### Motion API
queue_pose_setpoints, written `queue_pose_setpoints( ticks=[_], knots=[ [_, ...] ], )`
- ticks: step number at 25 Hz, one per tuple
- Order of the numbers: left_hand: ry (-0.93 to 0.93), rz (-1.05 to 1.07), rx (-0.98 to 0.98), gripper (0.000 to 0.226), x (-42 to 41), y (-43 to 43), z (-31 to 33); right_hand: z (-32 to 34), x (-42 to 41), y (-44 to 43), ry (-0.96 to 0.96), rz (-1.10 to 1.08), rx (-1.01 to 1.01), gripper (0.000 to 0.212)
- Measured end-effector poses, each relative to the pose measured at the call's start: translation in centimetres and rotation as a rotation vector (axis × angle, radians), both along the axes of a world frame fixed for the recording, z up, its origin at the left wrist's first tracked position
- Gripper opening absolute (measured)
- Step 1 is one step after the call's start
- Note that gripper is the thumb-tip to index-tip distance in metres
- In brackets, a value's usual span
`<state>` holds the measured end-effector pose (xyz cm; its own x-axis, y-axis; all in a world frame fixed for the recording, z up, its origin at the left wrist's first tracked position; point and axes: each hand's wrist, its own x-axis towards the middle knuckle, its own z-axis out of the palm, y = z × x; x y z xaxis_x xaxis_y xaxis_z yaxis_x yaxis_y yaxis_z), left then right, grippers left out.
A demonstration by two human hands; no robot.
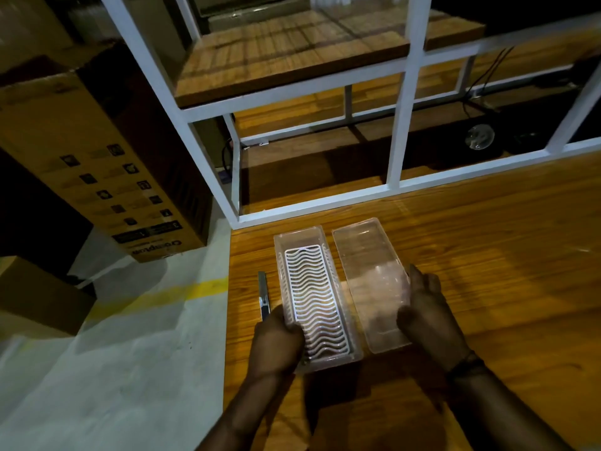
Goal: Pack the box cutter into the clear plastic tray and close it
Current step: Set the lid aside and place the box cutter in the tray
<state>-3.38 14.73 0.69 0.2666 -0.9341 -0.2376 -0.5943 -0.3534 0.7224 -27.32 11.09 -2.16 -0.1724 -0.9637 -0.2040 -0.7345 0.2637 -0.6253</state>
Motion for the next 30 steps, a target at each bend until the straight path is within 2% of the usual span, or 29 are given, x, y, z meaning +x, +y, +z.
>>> queue_pose_setpoints(
  ticks=[2,4,6,8,12,16,19,24,30],
  knots=[
    [-0.015,-0.039,-0.021,0.029,0.3,0.3,0.1,-0.9,0.7,0.4,0.324,0.006,-0.015,0.065],
    [-0.026,-0.086,-0.044,0.031,0.9,0.5,-0.1,-0.8,1.7,1.0,0.485,-0.006,-0.039,0.053],
    [-0.031,-0.127,-0.029,0.039,1.7,0.6,-0.4,-0.3,2.6,1.5,0.436,-0.001,-0.079,0.048],
    [-0.113,-0.126,-0.055,0.044,2.6,0.9,-0.8,0.0,3.6,2.2,0.361,0.029,-0.121,0.050],
    [-0.322,-0.013,-0.103,0.034,4.4,1.9,-1.3,0.3,5.5,3.6,0.313,0.062,-0.292,0.043],
    [-0.443,-0.015,0.079,0.054,5.2,2.5,-2.0,0.4,6.3,3.6,0.223,0.079,-0.359,0.040],
    [-0.436,-0.029,0.142,0.056,4.8,2.4,-2.0,0.4,7.0,3.5,0.173,0.103,-0.366,0.041],
    [-0.351,0.060,0.213,0.036,4.7,1.1,-1.8,0.7,6.8,2.9,0.143,0.077,-0.365,0.040],
    [-0.271,0.108,0.316,0.038,5.1,0.2,-2.1,0.2,5.6,2.8,0.116,0.056,-0.371,0.035]
  ],
)
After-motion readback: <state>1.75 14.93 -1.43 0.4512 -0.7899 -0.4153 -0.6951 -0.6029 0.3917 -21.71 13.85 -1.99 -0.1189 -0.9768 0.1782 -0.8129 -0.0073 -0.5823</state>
